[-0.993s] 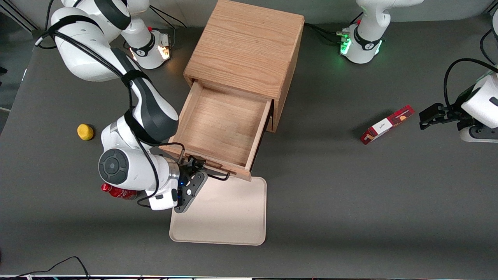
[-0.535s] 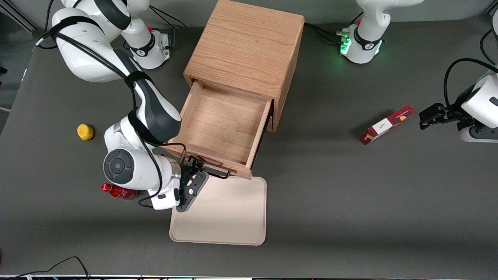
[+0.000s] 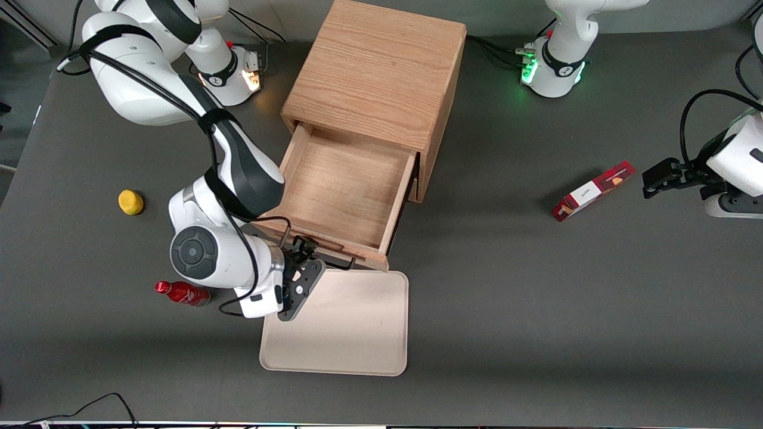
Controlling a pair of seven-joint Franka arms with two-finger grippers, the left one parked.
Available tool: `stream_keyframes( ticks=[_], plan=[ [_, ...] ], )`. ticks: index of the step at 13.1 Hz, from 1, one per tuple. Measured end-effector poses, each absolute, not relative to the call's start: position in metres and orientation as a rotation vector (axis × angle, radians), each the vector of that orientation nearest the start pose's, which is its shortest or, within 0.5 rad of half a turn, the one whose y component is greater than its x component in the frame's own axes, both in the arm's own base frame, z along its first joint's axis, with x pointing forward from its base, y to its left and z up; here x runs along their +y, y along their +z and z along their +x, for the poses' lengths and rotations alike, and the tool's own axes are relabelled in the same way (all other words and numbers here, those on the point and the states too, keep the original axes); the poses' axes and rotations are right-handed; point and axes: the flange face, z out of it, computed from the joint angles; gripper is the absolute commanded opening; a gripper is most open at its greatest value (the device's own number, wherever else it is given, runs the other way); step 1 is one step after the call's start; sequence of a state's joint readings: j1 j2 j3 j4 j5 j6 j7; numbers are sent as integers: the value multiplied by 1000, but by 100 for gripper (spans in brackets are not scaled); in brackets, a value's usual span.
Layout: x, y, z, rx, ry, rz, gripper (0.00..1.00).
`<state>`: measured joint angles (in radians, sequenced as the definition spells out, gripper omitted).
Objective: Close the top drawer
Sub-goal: 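Lower the right gripper against the drawer front beside the handle, then push the drawer into the cabinet with the right gripper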
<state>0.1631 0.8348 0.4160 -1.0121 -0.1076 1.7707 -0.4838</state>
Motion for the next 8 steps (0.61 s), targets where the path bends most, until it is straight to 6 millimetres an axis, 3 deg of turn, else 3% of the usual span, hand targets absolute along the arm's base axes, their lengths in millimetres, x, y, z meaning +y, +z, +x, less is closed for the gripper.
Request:
stream_keyframes(
  ticks=[8],
  plan=[
    [335,380,653,-1437,14,-2612,100]
  ],
)
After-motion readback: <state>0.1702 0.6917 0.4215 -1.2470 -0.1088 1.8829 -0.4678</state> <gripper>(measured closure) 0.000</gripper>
